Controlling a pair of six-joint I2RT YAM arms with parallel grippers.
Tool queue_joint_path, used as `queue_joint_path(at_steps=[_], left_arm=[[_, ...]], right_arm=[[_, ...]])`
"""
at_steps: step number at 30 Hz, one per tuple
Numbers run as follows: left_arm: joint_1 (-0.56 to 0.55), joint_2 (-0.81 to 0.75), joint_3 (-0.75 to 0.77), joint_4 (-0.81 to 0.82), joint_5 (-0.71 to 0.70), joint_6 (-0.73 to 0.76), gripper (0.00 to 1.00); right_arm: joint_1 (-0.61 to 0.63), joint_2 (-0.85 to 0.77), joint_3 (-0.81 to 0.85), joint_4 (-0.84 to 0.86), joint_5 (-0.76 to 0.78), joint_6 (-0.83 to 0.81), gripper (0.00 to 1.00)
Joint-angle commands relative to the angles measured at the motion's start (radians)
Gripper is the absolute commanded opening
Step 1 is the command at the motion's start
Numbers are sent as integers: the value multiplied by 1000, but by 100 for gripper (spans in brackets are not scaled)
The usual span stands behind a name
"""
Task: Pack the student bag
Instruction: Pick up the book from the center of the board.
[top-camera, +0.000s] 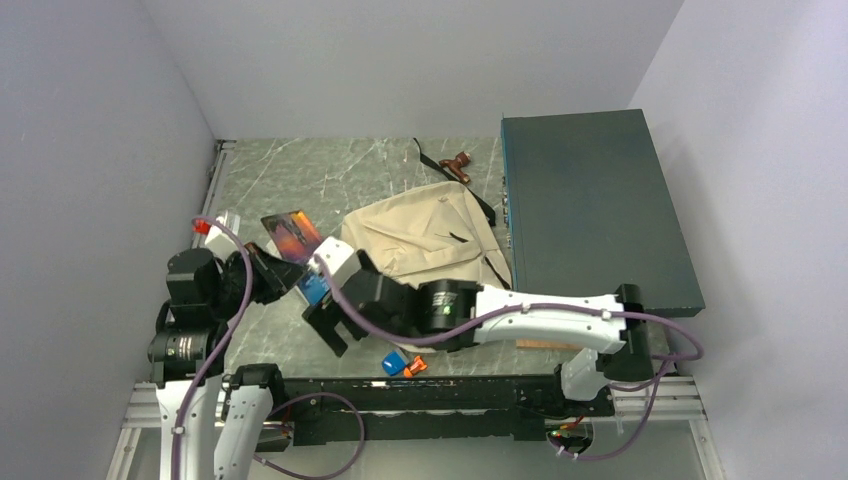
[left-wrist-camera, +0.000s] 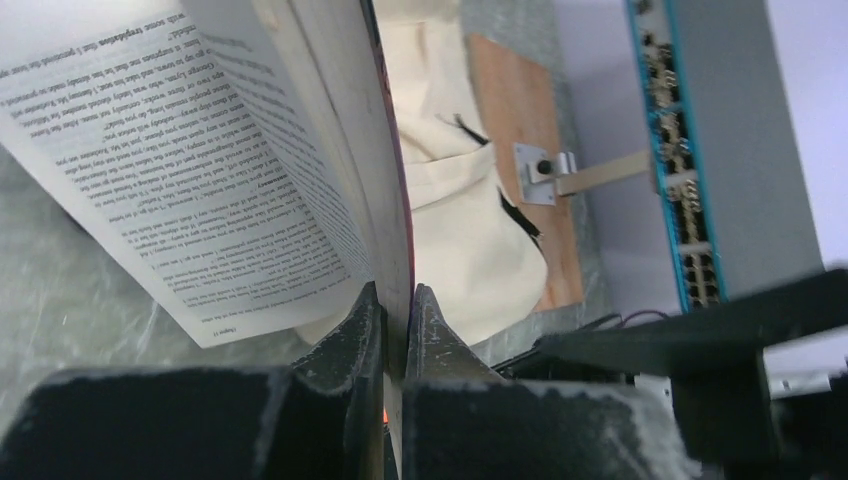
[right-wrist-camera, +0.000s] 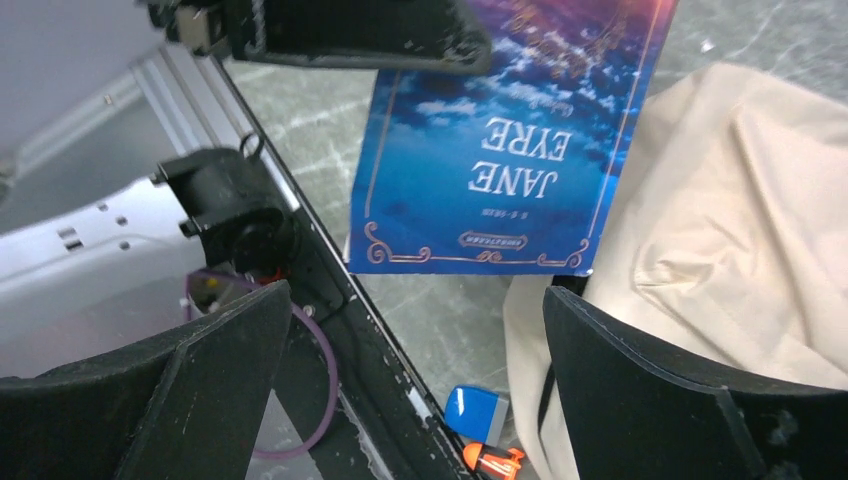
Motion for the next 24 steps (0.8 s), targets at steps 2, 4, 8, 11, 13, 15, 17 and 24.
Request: queue_joint_path(at_steps=[2, 4, 8, 11, 13, 15, 17, 24], left_arm=[[-1, 60, 132, 387, 250, 115, 0], [-1, 87, 147, 460, 334, 107, 0], [-3, 118, 147, 665, 518, 26, 0], [-9, 136, 151, 846, 599, -58, 0], [-20, 146, 159, 923, 630, -102, 0], [-35, 157, 171, 982, 652, -135, 0], [-53, 163, 175, 1041, 665, -174, 0], [-158, 184, 169, 1162, 652, -236, 0]], right_arm=[[-91, -147, 63, -14, -121, 9, 100], [-161, -172, 72, -31, -182, 12, 100], [-285, -214, 95, -53, -265, 1, 100], [-376, -237, 93, -32, -373, 20, 100], [-450, -248, 84, -4, -483, 55, 100], [-525, -255, 63, 39, -607, 103, 100], [-587, -260, 35, 89, -702, 154, 100], [-697, -290, -111, 352, -953, 341, 100]])
